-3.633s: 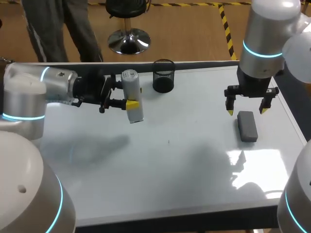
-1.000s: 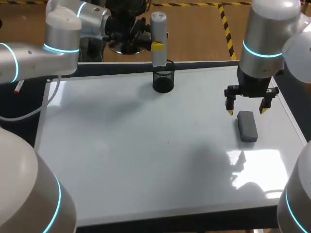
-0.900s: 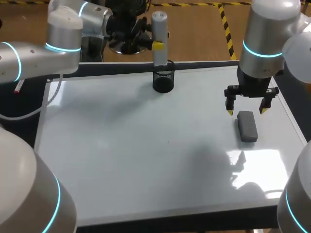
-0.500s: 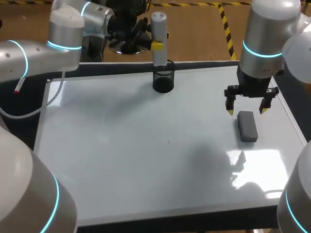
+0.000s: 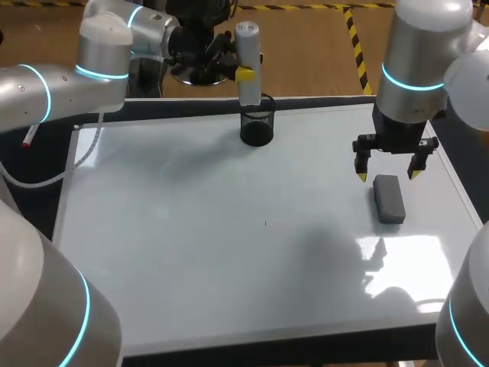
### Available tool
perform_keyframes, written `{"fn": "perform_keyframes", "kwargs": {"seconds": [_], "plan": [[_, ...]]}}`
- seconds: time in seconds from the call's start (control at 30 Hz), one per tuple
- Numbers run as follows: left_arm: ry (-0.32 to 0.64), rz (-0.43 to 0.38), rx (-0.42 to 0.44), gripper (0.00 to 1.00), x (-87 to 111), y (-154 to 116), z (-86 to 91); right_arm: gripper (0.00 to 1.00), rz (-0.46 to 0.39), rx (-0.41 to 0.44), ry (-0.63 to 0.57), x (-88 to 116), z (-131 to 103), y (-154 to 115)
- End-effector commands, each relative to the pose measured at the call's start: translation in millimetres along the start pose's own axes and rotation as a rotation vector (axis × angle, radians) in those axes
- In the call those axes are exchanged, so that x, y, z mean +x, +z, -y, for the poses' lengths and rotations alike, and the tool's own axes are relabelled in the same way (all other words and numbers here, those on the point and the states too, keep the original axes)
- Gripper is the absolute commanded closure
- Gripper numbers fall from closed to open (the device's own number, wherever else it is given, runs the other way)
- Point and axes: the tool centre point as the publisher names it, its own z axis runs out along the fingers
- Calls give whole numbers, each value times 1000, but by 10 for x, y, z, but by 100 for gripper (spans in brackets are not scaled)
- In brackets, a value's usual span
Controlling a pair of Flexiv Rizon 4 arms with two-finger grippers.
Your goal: Pick up the inspection probe, press it on each red-marked spot on the whiteboard one by one, put down the probe, pick up the eraser, and wipe off all the red marks.
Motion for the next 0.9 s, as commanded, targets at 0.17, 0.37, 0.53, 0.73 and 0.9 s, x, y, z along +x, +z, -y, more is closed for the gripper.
{"fn": "perform_keyframes", "kwargs": {"seconds": [0.17, 0.37, 0.53, 0.73, 0.9], "plan": [[-4, -47, 19, 100, -179, 112, -108, 0, -1, -1, -1, -8, 8, -9], [-7, -55, 20, 100, -224, 156, -134, 0, -1, -1, -1, -8, 8, -9], [-12, -59, 20, 100, -248, 177, -172, 0, -1, -1, -1, -8, 8, -9], [-20, -63, 22, 100, -260, 183, -228, 0, -1, -1, -1, -8, 8, -9], [-30, -57, 27, 100, -264, 151, -296, 0, -1, -1, -1, -8, 8, -9]]}}
